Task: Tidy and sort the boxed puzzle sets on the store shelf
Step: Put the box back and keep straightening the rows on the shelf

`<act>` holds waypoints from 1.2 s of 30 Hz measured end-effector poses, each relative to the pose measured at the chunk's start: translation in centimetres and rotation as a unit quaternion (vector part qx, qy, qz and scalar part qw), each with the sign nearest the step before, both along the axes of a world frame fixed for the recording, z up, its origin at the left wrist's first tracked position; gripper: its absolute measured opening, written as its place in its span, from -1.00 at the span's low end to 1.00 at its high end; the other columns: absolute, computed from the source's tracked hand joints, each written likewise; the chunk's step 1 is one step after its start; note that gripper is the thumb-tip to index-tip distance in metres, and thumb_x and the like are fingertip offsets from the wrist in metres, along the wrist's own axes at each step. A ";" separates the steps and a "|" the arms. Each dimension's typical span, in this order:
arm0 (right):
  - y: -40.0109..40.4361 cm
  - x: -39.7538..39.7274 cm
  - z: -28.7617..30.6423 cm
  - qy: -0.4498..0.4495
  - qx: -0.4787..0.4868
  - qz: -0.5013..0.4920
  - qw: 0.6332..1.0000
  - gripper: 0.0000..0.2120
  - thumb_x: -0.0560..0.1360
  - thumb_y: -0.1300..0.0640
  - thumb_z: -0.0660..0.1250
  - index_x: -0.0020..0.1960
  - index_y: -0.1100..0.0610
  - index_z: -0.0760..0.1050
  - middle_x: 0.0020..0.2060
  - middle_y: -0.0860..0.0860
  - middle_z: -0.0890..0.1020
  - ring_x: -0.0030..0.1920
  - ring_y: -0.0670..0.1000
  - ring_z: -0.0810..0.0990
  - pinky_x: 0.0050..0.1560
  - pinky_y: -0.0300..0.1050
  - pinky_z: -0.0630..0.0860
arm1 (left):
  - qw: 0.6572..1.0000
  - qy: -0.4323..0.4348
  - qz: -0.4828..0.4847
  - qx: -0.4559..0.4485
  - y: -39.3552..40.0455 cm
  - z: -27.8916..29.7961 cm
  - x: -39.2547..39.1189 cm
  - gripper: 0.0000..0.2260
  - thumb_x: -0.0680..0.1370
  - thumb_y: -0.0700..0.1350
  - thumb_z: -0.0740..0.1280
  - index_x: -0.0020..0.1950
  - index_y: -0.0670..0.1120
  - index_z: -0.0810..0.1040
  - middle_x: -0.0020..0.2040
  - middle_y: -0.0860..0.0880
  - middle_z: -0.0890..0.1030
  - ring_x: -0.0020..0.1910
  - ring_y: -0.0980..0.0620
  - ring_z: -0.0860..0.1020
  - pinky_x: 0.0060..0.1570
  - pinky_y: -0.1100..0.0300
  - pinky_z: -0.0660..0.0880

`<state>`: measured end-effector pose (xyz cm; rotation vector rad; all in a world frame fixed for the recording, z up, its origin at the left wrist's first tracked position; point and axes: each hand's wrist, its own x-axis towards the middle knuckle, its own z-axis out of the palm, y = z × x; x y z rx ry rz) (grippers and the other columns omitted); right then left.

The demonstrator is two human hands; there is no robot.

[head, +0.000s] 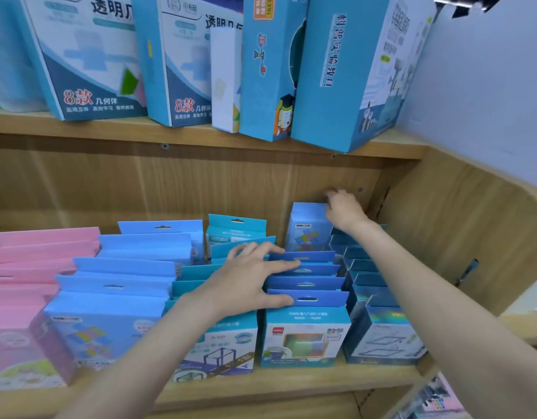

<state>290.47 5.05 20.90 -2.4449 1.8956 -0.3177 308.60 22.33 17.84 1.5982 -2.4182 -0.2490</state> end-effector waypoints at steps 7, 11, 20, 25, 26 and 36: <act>0.7 -0.4 0.0 0.029 -0.154 -0.039 0.987 -0.74 0.51 0.30 0.17 0.06 0.12 0.57 0.14 0.15 0.51 0.21 0.21 0.34 0.16 0.05 0.26 | 1.000 -0.022 0.008 0.003 -0.2 -0.2 0.2 -0.46 0.46 0.31 0.19 0.41 0.30 0.15 0.41 0.14 0.15 0.41 0.13 0.07 0.41 -0.06 -0.14; 2.5 -1.5 0.1 -0.045 -0.318 0.025 0.947 -0.82 0.49 0.32 0.21 0.02 0.20 0.54 -0.05 0.15 0.61 0.03 0.21 0.47 0.08 0.05 0.26 | 0.999 -0.045 0.015 -0.007 -0.3 -0.6 0.1 -0.42 0.42 0.38 0.13 0.41 0.33 0.10 0.45 0.17 0.08 0.43 0.10 -0.02 0.40 -0.13 -0.24; 9.3 -3.8 3.1 -0.275 -0.568 0.067 0.773 -0.91 0.55 0.27 0.18 -0.02 0.15 0.43 -0.15 0.14 0.54 -0.07 0.11 0.35 -0.05 -0.11 0.16 | 0.999 -0.026 0.024 0.006 -0.3 0.0 0.1 -0.44 0.42 0.37 0.17 0.40 0.30 0.18 0.49 0.08 0.09 0.46 -0.07 -0.07 0.39 -0.18 -0.22; 12.6 -2.1 3.8 -0.274 -0.584 0.114 0.755 -0.92 0.59 0.26 0.15 0.02 0.15 0.40 -0.09 0.08 0.47 -0.13 0.33 0.48 -0.03 0.16 0.36 | 0.981 0.024 0.077 -0.176 1.7 1.2 3.9 -0.42 0.45 0.32 -0.04 0.24 0.05 0.50 0.27 0.01 0.45 0.28 0.03 0.38 0.40 0.00 -0.11; 13.0 -1.1 3.8 -0.277 -0.582 0.125 0.755 -0.92 0.59 0.26 0.15 0.02 0.16 0.40 -0.09 0.10 0.48 -0.13 0.33 0.48 -0.11 0.23 0.36 | 0.974 0.033 0.096 -0.202 2.4 1.3 5.3 -0.45 0.47 0.28 -0.03 0.20 0.01 0.53 0.21 0.00 0.50 0.22 0.02 0.44 0.38 -0.01 -0.06; 14.1 15.0 4.4 -0.218 -0.614 0.257 0.714 -0.87 0.51 0.33 0.24 -0.06 0.15 0.51 -0.16 0.04 0.62 -0.11 0.07 0.40 -0.08 -0.04 0.21 | 0.951 -0.123 0.258 -0.122 6.7 1.2 17.2 -0.16 0.30 0.32 -0.31 0.40 -0.01 0.32 0.38 0.01 0.37 0.35 0.04 0.32 0.37 -0.04 -0.24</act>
